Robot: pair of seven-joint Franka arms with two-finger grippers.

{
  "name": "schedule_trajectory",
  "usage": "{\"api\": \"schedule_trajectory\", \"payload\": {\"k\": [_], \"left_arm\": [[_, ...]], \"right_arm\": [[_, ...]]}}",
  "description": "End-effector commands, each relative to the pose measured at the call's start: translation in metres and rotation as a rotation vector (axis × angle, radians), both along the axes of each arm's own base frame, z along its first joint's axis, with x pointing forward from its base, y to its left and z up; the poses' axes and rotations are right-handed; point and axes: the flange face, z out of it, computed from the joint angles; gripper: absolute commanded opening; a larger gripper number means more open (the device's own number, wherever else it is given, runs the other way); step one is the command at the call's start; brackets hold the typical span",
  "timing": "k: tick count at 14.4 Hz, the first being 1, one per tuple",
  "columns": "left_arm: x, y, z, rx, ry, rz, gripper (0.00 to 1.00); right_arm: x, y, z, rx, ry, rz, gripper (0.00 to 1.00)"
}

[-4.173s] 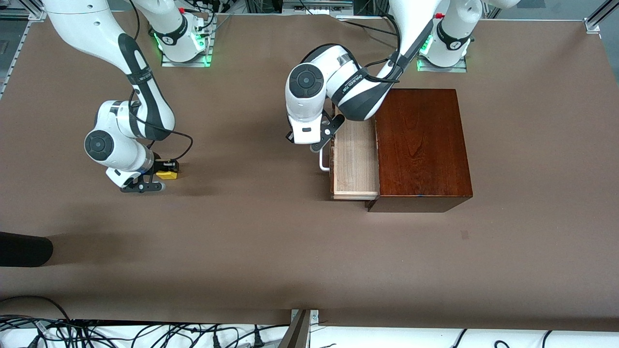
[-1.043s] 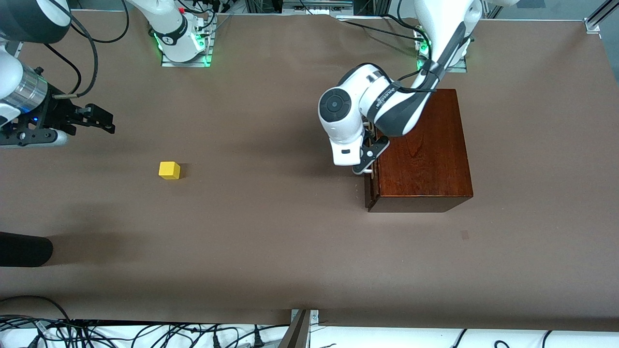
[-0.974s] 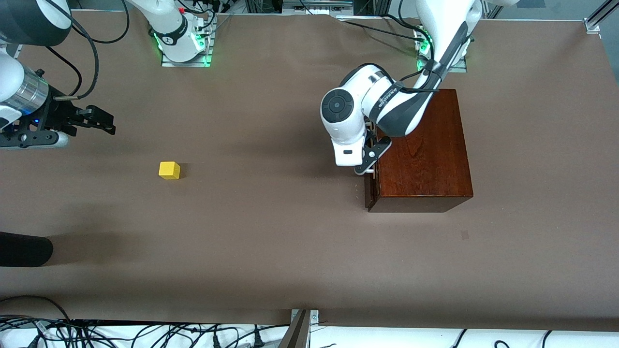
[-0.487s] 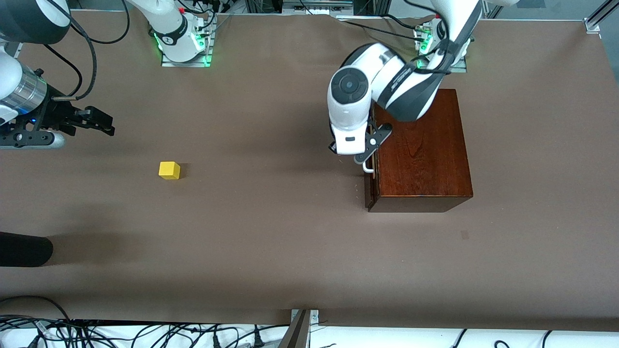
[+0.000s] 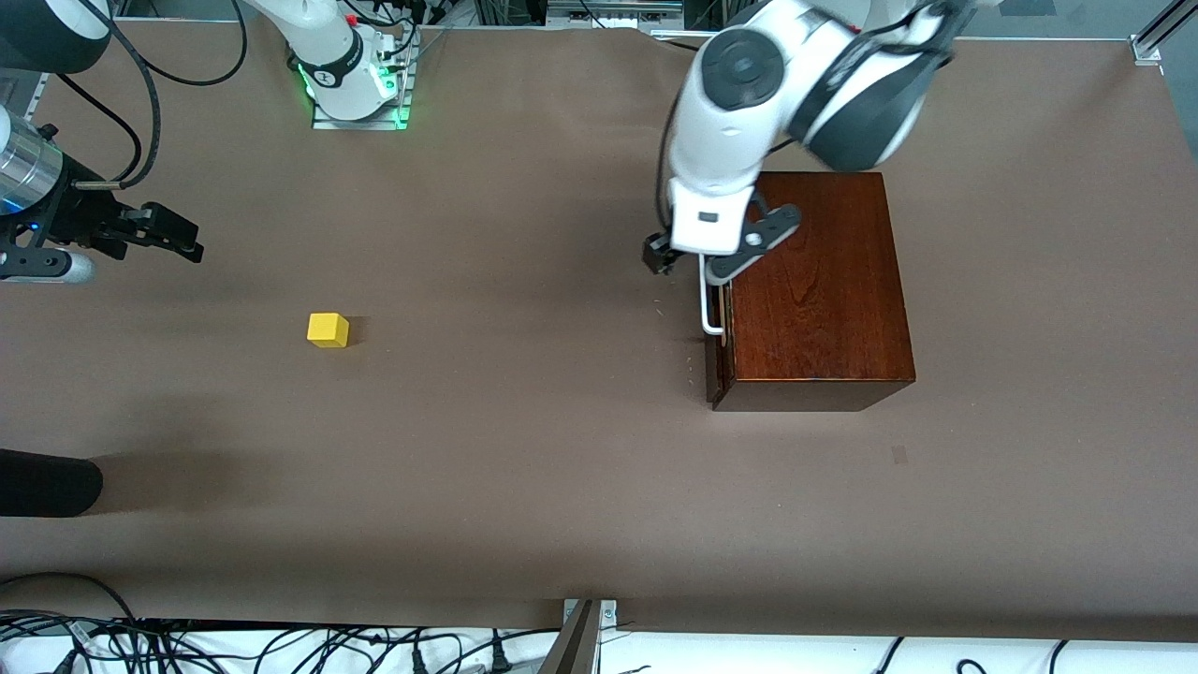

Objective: Open drawer, take yellow block, close drawer

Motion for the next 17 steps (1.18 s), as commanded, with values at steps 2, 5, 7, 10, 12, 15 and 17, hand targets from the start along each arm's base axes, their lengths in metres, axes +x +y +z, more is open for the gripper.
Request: {"api": "schedule_trajectory", "payload": {"k": [2,5,7,10,12,15,17], "left_arm": [[-0.007,0.068,0.050,0.000,0.050,-0.143,1.00],[-0.007,0.125,0.078,0.015,0.061,-0.243,1.00],[-0.005,0.170,0.092,0.012,0.046,-0.321,1.00],[-0.005,0.236,0.105,-0.004,0.054,-0.411,1.00],[-0.006,0.277,0.105,-0.022,0.057,-0.480,1.00],[-0.006,0.314,0.098,-0.042,0.062,-0.553,1.00],[-0.007,0.327,0.095,-0.044,0.036,-0.578,1.00]], "right_arm": [[-0.003,0.001,0.008,-0.005,0.008,0.063,1.00],[-0.003,0.002,0.010,0.001,0.005,0.065,1.00],[-0.003,0.001,0.008,0.000,0.008,0.035,1.00],[-0.004,0.002,0.013,-0.005,-0.001,0.056,1.00],[-0.004,0.004,0.017,0.000,-0.009,0.047,1.00],[-0.001,0.005,0.014,-0.010,-0.007,0.045,1.00],[-0.001,0.008,0.015,-0.010,-0.009,0.049,1.00]]}}
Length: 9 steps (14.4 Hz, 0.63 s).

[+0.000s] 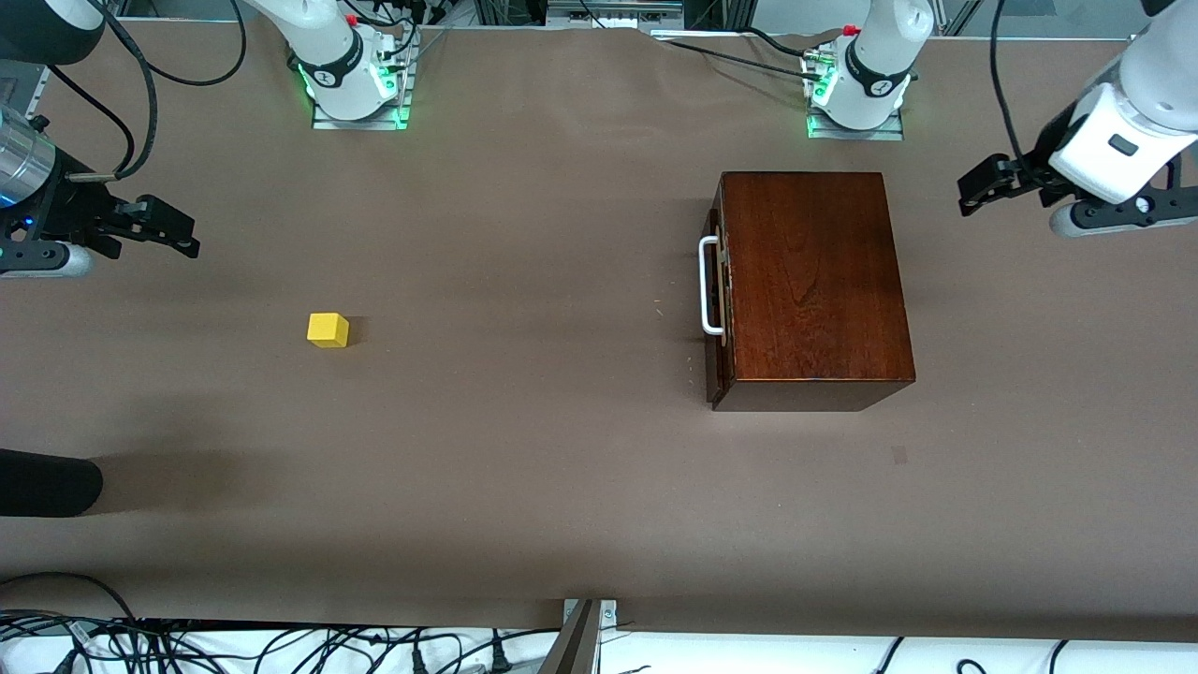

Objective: Open drawer, take yellow block, close drawer

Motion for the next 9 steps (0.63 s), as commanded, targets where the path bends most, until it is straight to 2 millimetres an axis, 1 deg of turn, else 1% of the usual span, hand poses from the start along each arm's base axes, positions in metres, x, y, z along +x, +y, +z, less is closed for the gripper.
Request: {"api": "schedule_trajectory", "payload": {"k": [1,3,6,9], "left_arm": [[-0.010,0.007,-0.002,-0.039,-0.030,-0.053,1.00],[-0.010,0.004,0.002,-0.035,-0.028,-0.059,1.00],[-0.008,0.004,0.001,-0.033,-0.025,-0.056,1.00],[-0.008,0.004,-0.001,-0.032,-0.024,-0.050,1.00]], "right_arm": [[0.000,0.006,0.009,-0.011,-0.006,0.000,1.00],[0.000,0.004,0.021,-0.010,-0.026,0.001,1.00],[0.001,0.010,0.017,-0.016,-0.009,0.011,1.00],[-0.001,0.010,0.014,-0.016,0.015,0.016,1.00]]}}
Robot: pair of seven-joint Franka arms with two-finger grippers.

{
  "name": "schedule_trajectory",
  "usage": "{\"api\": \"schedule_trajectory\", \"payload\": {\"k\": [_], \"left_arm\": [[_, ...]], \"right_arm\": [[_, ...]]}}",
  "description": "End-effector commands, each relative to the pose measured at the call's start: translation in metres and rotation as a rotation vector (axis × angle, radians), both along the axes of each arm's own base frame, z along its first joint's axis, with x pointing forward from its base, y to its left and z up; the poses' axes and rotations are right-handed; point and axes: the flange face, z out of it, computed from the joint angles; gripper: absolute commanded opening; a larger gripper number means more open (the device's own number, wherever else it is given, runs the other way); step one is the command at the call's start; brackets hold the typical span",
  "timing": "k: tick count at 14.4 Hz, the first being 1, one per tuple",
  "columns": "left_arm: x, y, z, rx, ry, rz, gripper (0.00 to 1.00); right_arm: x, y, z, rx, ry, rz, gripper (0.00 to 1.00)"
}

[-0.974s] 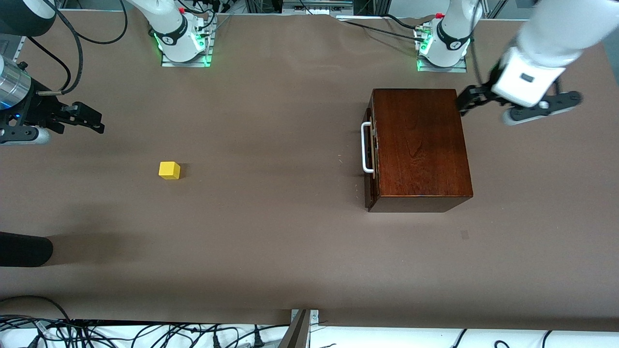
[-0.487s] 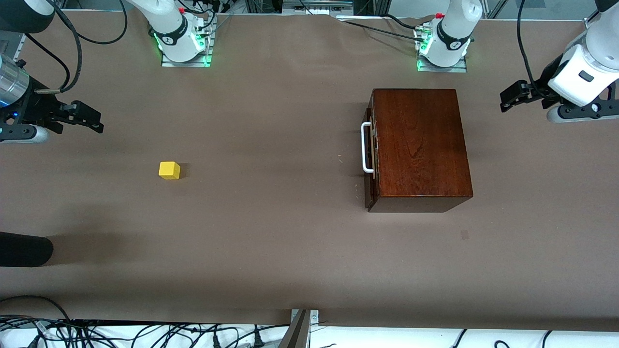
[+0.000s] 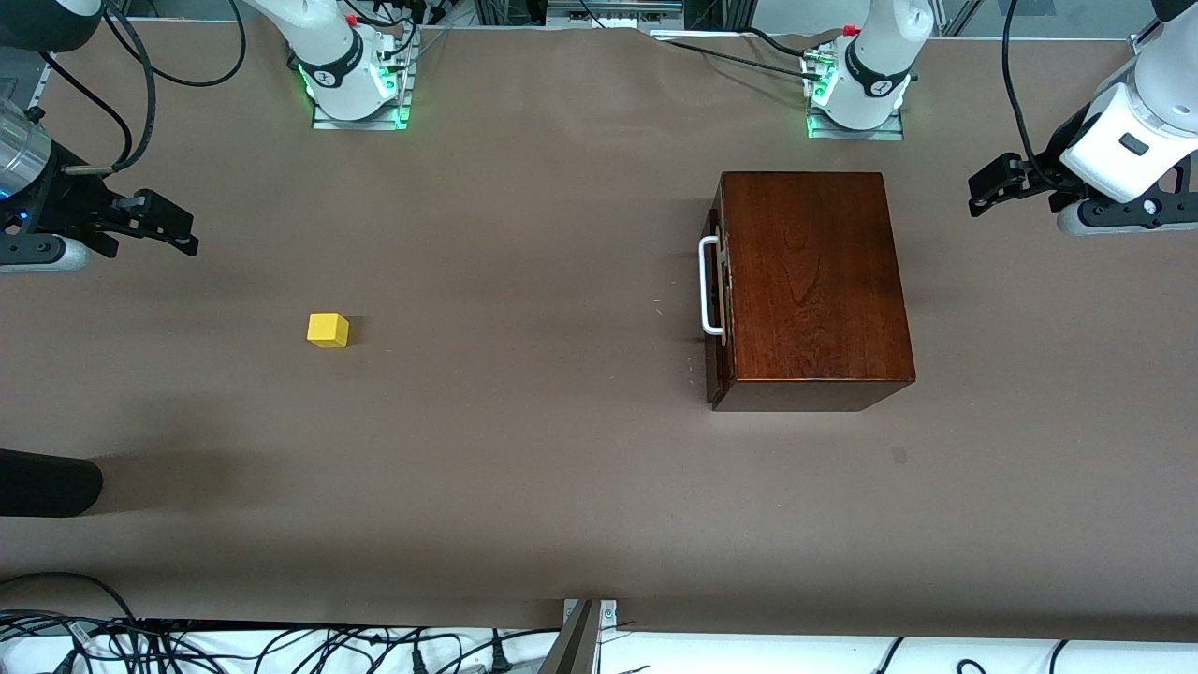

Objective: Open drawer, take yellow block, close drawer

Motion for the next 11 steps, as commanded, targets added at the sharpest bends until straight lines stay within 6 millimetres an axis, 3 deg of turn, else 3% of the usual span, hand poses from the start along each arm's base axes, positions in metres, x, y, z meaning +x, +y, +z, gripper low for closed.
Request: {"api": "schedule_trajectory", "payload": {"k": [1,6,11], "left_arm": [[-0.006,-0.001,0.003,-0.024,-0.011,-0.013,1.00],[-0.007,-0.002,0.005,-0.024,-0.014,-0.013,1.00],[-0.006,-0.001,0.005,-0.025,-0.014,-0.016,1.00]], "right_arm": [[-0.003,0.004,0.000,-0.016,0.041,0.002,1.00],[-0.009,-0.009,0.002,-0.016,0.076,-0.023,1.00],[-0.007,-0.009,-0.001,-0.024,0.072,-0.014,1.00]]}}
